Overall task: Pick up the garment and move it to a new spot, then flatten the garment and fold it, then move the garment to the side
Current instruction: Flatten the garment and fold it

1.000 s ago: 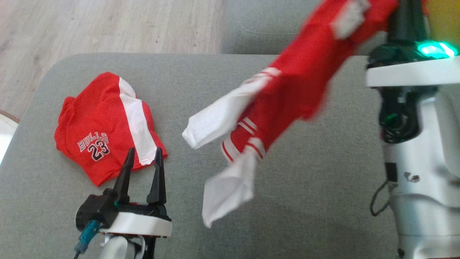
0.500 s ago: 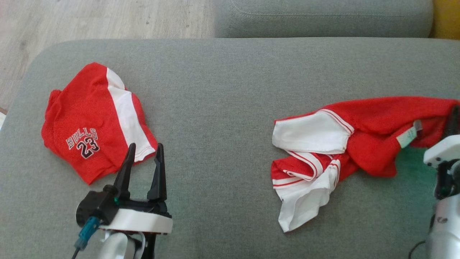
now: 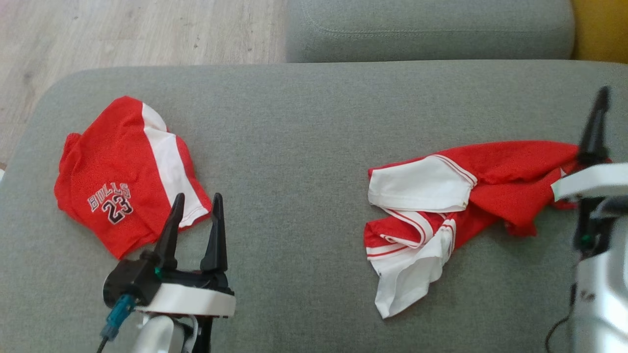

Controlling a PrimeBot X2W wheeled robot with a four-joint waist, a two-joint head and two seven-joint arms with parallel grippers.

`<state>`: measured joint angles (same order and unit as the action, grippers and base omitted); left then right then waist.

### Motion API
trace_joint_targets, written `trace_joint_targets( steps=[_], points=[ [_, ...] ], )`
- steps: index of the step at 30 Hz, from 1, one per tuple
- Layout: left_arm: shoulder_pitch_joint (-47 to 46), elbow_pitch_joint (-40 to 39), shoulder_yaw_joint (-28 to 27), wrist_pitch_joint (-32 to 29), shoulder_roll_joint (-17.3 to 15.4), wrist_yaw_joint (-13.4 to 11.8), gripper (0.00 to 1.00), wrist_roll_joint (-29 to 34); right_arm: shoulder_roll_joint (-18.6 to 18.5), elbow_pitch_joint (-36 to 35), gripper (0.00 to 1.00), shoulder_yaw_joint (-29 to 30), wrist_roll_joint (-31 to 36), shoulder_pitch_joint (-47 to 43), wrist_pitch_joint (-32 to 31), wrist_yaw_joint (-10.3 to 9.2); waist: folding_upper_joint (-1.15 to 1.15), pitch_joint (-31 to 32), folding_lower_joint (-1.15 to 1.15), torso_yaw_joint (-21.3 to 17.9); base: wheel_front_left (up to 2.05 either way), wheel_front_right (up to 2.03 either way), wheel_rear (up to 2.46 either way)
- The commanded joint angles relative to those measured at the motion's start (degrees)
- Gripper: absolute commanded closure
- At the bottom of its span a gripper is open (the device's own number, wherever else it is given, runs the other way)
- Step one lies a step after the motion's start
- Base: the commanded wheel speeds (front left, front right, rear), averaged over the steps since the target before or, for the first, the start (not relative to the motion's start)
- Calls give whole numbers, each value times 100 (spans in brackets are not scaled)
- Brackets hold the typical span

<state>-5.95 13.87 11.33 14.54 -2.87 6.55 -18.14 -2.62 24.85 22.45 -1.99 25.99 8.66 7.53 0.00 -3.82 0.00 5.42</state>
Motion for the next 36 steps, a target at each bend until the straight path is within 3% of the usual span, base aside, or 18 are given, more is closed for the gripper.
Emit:
trace_joint_targets(
  steps=[1, 6, 11, 19, 29, 36],
  points=[
    [-233, -235, -191, 46, -1, -7, 0, 39, -26, -333, 0, -401, -235, -111, 96, -4, 0, 17, 0, -27, 0, 0, 0],
    [-209, -342, -209, 46, -1, -13, 0, 46, -26, -957, 0, -1268, -942, -759, 337, -4, 0, 20, 0, -65, 0, 0, 0],
    [-191, -385, -168, 46, -1, -7, 0, 47, -26, -1022, 0, -1961, -1388, -1535, 529, -4, 0, -13, 0, -12, 0, 0, 0],
    [-242, -379, -68, 46, -1, 9, 0, 39, -26, -587, 0, -2507, -1723, -1697, 620, -4, 0, -171, 0, 136, 0, 0, 0],
    [-300, -277, 37, 46, -1, 27, 0, 31, -26, 775, 0, -2845, -2391, -1191, 497, -4, 0, -281, 0, 345, 0, 0, 0],
    [-302, -260, 15, 46, -1, 30, 0, 34, -26, 1231, 0, -3083, -2749, -983, 544, -4, 0, -301, 0, 349, 0, 0, 0]
  ],
)
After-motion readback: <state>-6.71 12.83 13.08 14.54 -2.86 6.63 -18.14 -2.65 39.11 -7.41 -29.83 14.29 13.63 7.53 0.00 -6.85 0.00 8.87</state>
